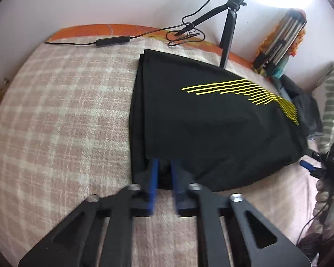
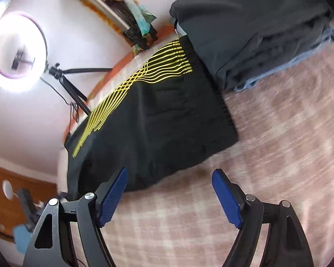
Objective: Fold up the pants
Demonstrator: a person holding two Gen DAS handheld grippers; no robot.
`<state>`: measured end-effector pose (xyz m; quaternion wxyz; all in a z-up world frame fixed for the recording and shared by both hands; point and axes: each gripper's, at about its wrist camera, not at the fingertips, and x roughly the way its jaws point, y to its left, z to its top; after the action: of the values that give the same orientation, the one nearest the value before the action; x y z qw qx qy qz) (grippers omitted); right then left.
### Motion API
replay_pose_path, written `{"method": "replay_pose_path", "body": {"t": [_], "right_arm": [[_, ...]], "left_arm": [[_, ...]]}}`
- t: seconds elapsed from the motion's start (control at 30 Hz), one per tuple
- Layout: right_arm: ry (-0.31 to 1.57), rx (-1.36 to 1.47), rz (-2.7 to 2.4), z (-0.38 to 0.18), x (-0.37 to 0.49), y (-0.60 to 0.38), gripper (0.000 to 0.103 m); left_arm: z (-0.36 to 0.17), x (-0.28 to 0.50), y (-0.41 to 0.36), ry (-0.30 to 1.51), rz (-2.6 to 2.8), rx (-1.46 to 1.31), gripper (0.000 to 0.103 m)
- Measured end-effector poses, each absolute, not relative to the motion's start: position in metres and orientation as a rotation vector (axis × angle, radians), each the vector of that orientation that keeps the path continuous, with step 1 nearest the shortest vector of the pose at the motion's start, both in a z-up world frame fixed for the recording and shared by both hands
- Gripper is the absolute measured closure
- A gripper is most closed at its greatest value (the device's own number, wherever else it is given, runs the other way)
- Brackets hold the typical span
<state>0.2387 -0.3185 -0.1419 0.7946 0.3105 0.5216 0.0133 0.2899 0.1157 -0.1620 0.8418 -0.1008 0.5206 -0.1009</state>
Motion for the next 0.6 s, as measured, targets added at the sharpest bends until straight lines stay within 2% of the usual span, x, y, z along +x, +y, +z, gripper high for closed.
{"method": "replay_pose_path", "body": {"t": [0.1,0.17,0.2,0.23,0.27,0.3,0.33,0.4,0.53,0.6], "right_arm": [[1.091,0.659,-0.009,-0.144,0.244,-0.314,0.022],[1.073,0.648,-0.033,-0.143,0.249,-0.314,0.025],[1.064,0.651,-0.044,-0.143,0.251,-0.314,0.035],[1.06,0.656,-0.053,-0.143,0.253,-0.317,0.056],[1.061,0.669,-0.057,-0.146,0.255,-0.319,0.071],[1.074,0.694,-0.04,-0.149,0.257,-0.32,0.084],[1.078,0.708,-0.029,-0.15,0.26,-0.321,0.09],[1.066,0.66,-0.014,-0.137,0.264,-0.318,0.093],[1.018,0.334,-0.074,-0.096,0.273,-0.299,0.093],[1.056,0.292,-0.064,-0.099,0.28,-0.296,0.093]], "left_arm": [[-0.163,0.292,0.119,1.072,-0.177,-0.196,0.1],[-0.163,0.293,0.123,1.057,-0.162,-0.182,0.1],[-0.163,0.295,0.125,1.051,-0.156,-0.177,0.101],[-0.163,0.296,0.126,1.044,-0.149,-0.176,0.101],[-0.164,0.297,0.128,1.04,-0.141,-0.169,0.101],[-0.164,0.298,0.129,1.038,-0.135,-0.163,0.101],[-0.165,0.298,0.13,1.036,-0.131,-0.157,0.101],[-0.166,0.299,0.132,1.033,-0.123,-0.144,0.101],[-0.167,0.301,0.135,1.033,-0.118,-0.149,0.101],[-0.165,0.302,0.137,1.025,-0.107,-0.149,0.101]]}}
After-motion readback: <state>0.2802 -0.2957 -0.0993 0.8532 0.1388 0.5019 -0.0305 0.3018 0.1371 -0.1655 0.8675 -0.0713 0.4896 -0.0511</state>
